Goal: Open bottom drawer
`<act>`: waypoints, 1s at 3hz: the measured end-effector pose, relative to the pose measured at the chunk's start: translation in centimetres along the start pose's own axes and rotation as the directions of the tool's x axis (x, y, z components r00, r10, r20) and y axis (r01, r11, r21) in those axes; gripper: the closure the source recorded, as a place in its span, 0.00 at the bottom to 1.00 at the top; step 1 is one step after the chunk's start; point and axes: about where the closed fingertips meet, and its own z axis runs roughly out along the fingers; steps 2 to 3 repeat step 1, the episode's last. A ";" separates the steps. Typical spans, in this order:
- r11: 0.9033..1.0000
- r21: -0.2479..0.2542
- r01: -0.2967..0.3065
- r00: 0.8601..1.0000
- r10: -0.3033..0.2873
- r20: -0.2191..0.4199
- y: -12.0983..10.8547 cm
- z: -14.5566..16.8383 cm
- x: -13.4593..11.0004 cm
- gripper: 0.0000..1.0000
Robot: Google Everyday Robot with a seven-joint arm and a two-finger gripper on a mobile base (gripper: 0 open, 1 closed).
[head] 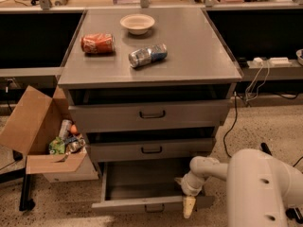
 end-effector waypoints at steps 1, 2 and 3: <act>0.990 0.090 0.104 0.991 -0.112 0.080 1.6 -7.5 -1.5 0.00; 0.990 0.090 0.104 0.991 -0.112 0.080 1.6 -7.5 -1.5 0.00; 0.990 0.090 0.104 0.991 -0.112 0.080 1.6 -7.5 -1.5 0.00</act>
Offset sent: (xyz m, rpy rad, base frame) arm 0.0000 0.0000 0.0000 0.0000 0.0000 0.0000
